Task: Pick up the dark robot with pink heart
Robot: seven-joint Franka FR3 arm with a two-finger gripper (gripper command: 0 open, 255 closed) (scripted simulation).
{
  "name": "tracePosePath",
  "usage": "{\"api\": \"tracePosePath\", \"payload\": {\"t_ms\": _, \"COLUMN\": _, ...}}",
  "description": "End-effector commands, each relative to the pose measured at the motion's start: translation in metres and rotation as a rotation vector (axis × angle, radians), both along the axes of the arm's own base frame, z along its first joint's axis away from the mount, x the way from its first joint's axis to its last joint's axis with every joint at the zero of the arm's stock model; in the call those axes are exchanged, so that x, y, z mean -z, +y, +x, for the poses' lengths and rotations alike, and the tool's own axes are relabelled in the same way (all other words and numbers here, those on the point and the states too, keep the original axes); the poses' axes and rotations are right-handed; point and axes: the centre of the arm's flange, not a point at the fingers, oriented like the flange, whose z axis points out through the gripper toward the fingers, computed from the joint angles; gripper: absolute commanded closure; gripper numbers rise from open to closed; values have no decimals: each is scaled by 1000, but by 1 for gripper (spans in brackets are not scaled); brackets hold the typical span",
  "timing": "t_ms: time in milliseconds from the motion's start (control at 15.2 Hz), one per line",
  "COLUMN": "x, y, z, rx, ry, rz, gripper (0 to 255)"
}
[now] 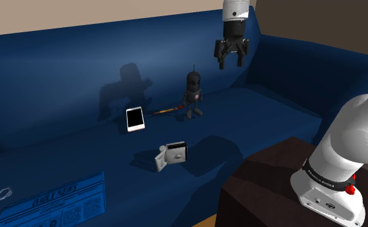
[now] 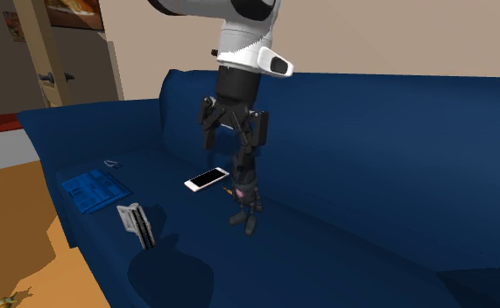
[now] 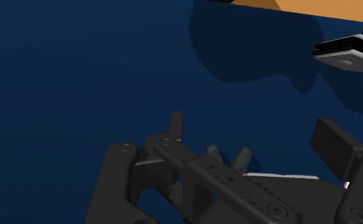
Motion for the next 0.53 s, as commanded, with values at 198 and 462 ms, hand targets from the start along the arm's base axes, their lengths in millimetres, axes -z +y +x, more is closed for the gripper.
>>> {"api": "tracePosePath", "payload": {"t_ms": 198, "x": 20, "y": 2, "z": 67, "rx": 87, "ry": 25, "rz": 74, "gripper": 0}}
{"api": "tracePosePath", "payload": {"t_ms": 462, "x": 37, "y": 0, "z": 117, "rx": 155, "ry": 45, "rz": 132, "gripper": 0}}
